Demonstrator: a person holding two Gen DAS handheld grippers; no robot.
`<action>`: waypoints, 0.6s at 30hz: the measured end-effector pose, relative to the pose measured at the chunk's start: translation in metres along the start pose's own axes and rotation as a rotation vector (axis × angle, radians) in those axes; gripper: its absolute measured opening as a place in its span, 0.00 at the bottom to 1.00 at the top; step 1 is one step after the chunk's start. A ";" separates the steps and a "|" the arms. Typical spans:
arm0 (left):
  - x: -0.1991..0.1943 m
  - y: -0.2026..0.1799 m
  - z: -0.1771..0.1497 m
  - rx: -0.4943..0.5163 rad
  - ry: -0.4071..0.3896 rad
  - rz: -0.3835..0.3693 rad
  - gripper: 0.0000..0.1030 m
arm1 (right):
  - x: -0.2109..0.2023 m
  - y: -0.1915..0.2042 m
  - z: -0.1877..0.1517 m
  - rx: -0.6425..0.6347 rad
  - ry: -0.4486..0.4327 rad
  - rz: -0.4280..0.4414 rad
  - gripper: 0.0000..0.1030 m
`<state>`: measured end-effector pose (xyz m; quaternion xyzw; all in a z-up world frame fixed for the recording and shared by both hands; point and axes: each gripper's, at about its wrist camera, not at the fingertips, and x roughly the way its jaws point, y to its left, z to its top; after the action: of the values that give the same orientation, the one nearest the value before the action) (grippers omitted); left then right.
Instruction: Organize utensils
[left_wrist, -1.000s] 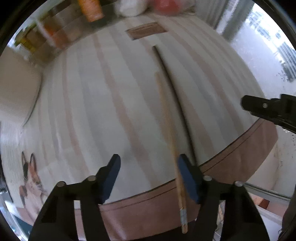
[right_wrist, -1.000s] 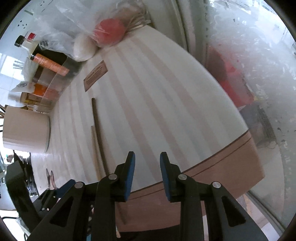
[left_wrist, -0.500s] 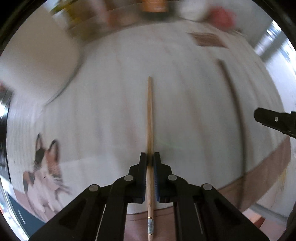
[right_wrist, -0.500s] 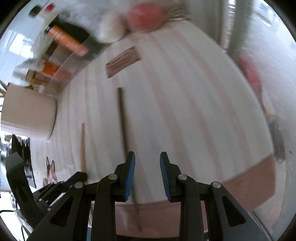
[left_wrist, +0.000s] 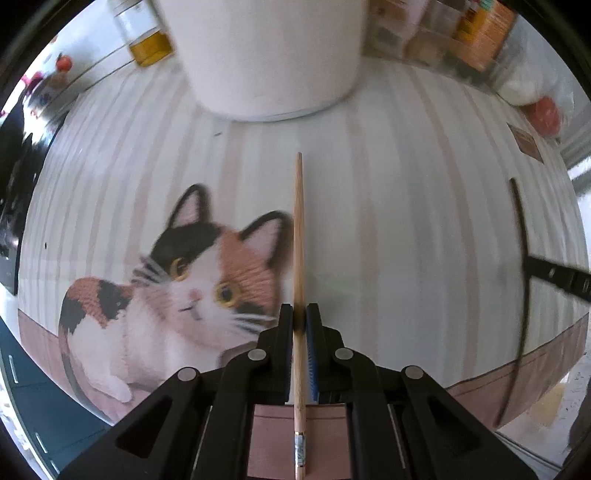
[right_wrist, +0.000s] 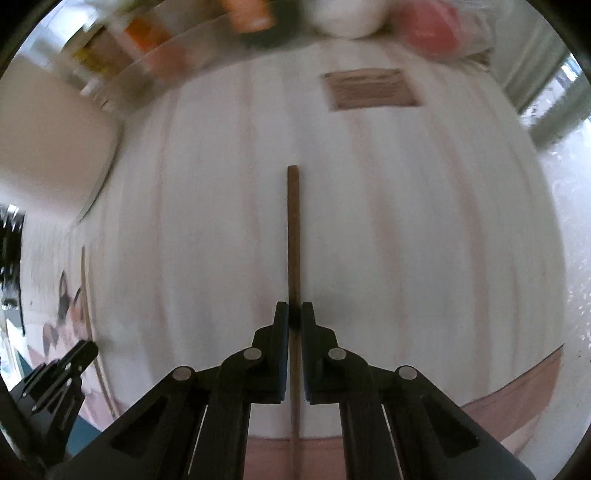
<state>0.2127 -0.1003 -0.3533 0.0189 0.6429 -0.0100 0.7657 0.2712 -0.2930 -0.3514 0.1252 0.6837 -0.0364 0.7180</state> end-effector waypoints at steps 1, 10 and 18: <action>-0.001 0.012 -0.002 -0.005 0.004 -0.008 0.04 | 0.002 0.012 -0.005 -0.018 0.010 0.001 0.06; 0.004 0.038 0.015 0.067 0.008 -0.086 0.17 | 0.017 0.078 -0.020 -0.151 0.061 -0.166 0.07; 0.000 0.029 0.015 0.024 -0.045 -0.162 0.54 | 0.019 0.071 -0.024 -0.126 0.046 -0.142 0.07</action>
<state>0.2283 -0.0722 -0.3500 -0.0242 0.6248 -0.0802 0.7762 0.2655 -0.2164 -0.3617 0.0319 0.7080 -0.0411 0.7043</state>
